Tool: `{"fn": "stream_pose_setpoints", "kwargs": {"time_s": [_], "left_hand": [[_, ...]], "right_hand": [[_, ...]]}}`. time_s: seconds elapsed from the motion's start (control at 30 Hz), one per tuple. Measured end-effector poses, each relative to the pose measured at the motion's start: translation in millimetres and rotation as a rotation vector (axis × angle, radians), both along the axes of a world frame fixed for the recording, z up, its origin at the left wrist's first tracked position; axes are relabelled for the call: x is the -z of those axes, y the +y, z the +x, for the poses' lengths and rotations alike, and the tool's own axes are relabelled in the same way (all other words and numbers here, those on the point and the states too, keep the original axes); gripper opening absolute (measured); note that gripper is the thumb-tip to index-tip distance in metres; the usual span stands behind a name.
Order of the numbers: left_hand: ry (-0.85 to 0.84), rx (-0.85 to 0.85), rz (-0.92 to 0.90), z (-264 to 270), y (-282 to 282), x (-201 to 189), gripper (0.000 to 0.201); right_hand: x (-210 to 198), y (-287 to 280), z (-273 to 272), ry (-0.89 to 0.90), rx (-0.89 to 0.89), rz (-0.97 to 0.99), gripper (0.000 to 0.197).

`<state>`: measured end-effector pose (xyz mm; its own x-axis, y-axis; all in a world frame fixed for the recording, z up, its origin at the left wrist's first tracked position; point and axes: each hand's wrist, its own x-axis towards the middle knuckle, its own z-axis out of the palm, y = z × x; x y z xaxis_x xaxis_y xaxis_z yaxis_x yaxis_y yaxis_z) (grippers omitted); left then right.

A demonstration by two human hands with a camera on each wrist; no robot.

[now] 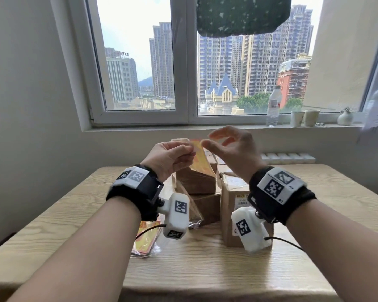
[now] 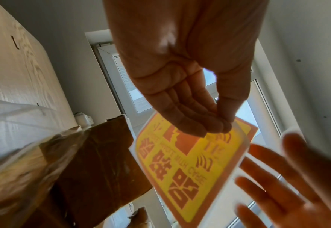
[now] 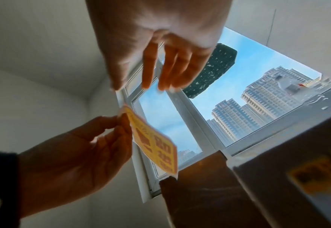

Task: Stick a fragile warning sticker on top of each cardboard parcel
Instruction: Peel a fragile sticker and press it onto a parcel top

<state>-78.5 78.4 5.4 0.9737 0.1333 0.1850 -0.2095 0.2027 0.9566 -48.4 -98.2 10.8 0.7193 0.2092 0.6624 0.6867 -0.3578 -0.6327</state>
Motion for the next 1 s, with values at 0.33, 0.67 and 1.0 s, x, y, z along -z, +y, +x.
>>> {"fn": "stream_pose_setpoints", "kwargs": {"time_s": [0.33,0.67,1.0], "left_hand": [[0.019,0.065,0.200,3,-11,-7,0.012],[0.023,0.065,0.058,4,-19,-7,0.021],[-0.008,-0.468,0.082,22,0,1,0.005]], "right_hand": [[-1,-7,0,0.243,-0.214,0.053,0.029],[-4,-4,10,0.290,-0.016,0.159,0.020],[-8,-13,19,0.421,0.058,0.272,0.012]]}}
